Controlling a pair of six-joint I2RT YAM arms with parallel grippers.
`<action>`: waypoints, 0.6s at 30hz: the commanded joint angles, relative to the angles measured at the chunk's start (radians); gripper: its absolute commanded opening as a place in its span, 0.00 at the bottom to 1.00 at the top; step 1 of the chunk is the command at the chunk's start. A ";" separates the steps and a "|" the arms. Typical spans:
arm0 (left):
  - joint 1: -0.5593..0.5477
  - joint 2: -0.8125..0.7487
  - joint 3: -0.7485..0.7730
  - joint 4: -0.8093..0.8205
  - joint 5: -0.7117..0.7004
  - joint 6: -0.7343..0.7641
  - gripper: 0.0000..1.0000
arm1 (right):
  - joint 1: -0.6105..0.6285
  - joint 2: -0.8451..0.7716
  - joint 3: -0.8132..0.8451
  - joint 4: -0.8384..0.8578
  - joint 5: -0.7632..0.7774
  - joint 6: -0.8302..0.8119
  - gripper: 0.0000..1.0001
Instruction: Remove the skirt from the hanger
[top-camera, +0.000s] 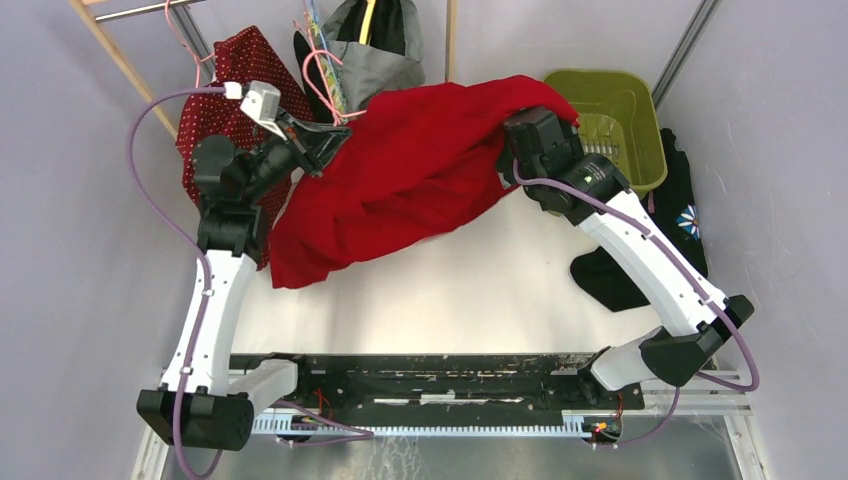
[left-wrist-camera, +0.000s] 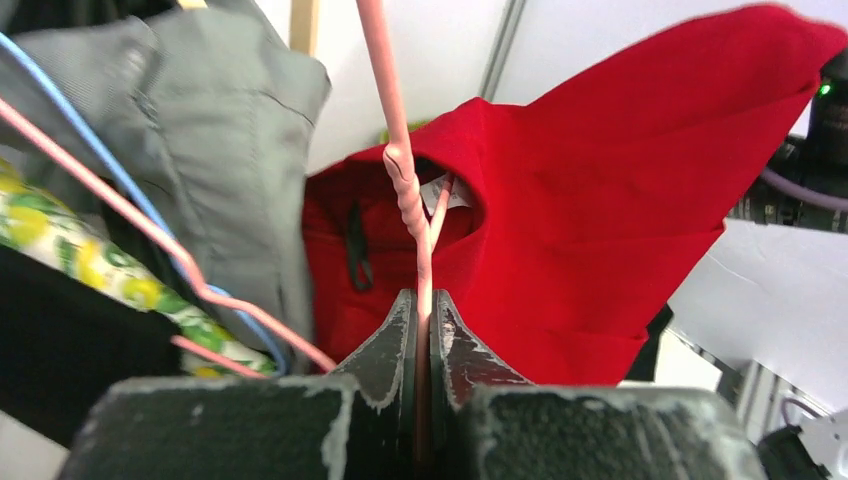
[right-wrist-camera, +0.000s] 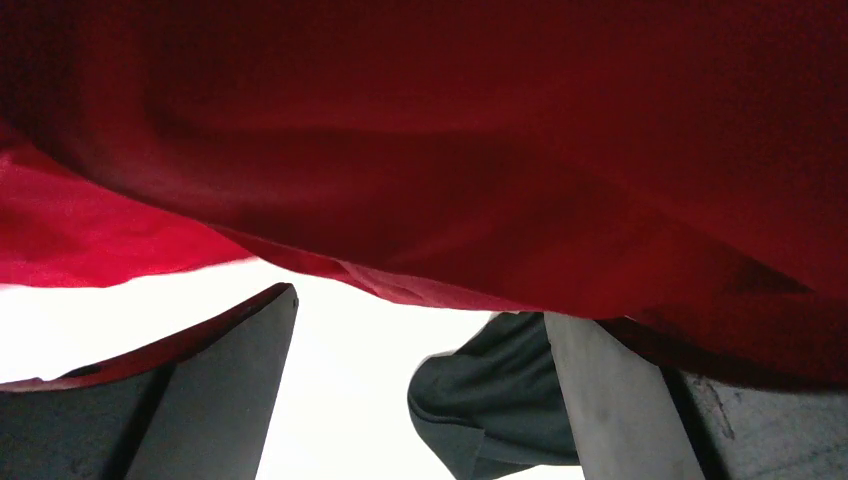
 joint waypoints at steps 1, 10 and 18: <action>-0.073 0.006 0.024 -0.021 -0.028 0.086 0.03 | 0.002 -0.007 0.072 0.029 0.047 -0.018 1.00; -0.165 0.091 0.149 -0.228 -0.217 0.321 0.03 | 0.002 -0.018 -0.010 0.024 0.113 -0.009 1.00; -0.167 0.211 0.281 -0.173 -0.431 0.431 0.03 | 0.001 -0.077 -0.271 -0.041 -0.012 0.125 1.00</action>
